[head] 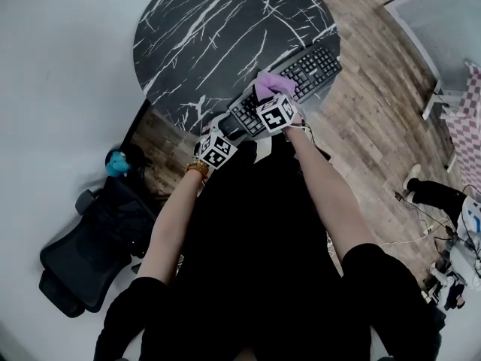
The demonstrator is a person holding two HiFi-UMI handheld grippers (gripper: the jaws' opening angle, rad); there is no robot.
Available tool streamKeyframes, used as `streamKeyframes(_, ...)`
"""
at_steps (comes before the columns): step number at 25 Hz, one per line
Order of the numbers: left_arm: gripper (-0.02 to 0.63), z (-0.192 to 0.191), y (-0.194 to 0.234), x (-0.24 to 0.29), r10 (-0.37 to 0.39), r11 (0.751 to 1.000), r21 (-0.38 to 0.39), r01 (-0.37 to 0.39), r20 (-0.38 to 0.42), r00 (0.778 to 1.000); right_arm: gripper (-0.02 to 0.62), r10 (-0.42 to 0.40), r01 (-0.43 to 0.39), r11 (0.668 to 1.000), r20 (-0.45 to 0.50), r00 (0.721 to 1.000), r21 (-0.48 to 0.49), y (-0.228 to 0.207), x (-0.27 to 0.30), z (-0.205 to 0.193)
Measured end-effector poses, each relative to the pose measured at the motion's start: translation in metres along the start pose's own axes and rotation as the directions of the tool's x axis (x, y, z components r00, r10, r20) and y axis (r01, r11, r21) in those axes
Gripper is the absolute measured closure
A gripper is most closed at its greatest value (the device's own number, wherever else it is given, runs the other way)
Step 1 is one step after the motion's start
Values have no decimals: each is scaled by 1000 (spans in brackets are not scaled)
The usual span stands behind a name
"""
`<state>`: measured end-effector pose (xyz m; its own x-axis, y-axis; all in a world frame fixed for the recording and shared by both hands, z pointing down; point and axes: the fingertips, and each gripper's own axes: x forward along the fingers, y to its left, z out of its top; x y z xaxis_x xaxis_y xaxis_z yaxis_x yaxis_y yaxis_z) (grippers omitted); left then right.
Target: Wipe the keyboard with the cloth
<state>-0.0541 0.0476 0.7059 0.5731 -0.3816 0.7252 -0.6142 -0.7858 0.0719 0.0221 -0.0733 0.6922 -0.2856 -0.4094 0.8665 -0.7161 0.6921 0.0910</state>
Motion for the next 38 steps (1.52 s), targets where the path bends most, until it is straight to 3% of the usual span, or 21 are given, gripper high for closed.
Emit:
streamKeyframes(11, 279, -1, 1, 0, 3, 1000, 1, -3, -3, 1000, 535, 54, -54, 990, 0, 999, -129, 35, -3, 3)
streamKeyframes(16, 279, 1, -1, 1, 0, 1000, 2, 0, -1, 1000, 537, 48, -44, 972, 9, 999, -229, 43, -6, 3)
streamKeyframes(26, 279, -1, 0, 0, 3, 1000, 4, -3, -3, 1000, 537, 104, -94, 938, 11, 995, -333, 66, -8, 4)
streamKeyframes(35, 279, -1, -1, 1, 4, 1000, 3, -4, -5, 1000, 538, 150, -119, 847, 17, 989, -518, 82, -10, 4)
streamKeyframes(38, 279, -1, -1, 0, 3, 1000, 2, -3, -8, 1000, 538, 174, -131, 799, 17, 985, -587, 86, -11, 4)
